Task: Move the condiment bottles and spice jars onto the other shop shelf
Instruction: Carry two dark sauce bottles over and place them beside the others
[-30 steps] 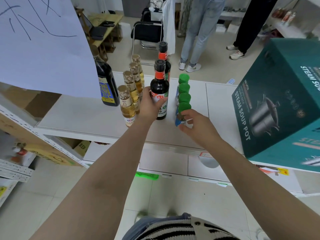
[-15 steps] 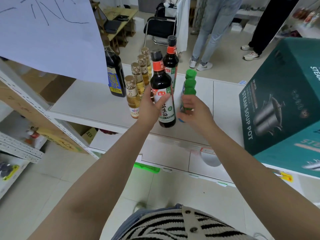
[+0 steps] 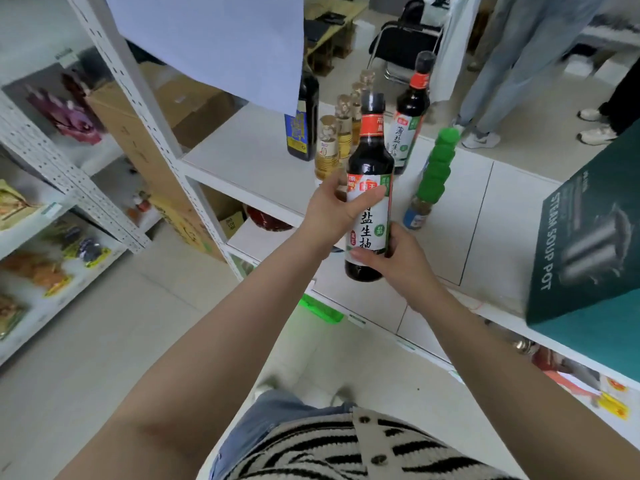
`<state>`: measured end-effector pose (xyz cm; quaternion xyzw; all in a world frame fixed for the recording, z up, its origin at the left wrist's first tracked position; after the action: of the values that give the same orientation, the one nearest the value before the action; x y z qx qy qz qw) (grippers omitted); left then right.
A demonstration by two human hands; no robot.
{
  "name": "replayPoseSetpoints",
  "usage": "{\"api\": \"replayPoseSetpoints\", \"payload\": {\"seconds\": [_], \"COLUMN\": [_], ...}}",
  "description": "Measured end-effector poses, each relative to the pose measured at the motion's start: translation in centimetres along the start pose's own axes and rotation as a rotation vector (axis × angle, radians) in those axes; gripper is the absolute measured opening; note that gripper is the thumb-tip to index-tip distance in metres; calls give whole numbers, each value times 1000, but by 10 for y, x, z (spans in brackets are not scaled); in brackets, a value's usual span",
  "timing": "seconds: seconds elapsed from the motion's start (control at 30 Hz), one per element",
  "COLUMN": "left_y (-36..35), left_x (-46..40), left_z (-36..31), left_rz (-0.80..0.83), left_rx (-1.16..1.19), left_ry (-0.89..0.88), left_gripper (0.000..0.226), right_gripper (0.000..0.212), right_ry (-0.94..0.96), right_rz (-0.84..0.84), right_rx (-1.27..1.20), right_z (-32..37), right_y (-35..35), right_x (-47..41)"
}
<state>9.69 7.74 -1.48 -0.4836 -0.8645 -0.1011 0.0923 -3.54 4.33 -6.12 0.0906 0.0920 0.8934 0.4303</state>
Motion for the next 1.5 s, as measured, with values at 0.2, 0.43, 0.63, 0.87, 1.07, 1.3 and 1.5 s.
{"api": "replayPoseSetpoints", "payload": {"seconds": [0.2,0.43,0.63,0.87,1.07,1.3,1.5], "left_y": [74,231,400,561,657,769,870], "left_x": [43,120,223,335,385,396,405], "left_z": [47,117,174,209,230,236,216], "left_rz": [-76,-252,-462,-756,-923,-1072,-1191], "left_rx": [4,193,324,433,561,613,633], "left_ry": [171,350,415,421,382,321,265], "left_gripper": [46,63,57,69,48,51,49], "right_gripper": [51,44,37,35,36,39,45], "right_ry": [-99,-122,-117,-88,-41,13,87], "right_rz": [176,436,677,966,1161,1302,1402], "right_rx": [-97,-65,6,38,96,110,98], "right_z": [-7,5,28,73,106,143,195], "right_y": [-88,-250,-434,-614,-726,-849,-954], "right_x": [37,77,136,195,211,193,174]}}
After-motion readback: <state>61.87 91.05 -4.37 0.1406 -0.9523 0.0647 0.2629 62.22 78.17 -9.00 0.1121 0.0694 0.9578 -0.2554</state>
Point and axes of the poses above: each hand's wrist, its own x-axis away from the middle knuckle, its own y-axis out of the back of the hand, z = x × y, the point moved 7 cm from there along -x, towards the middle knuckle, and after that the axes turned 5 degrees about y, right-handed, at the moved point
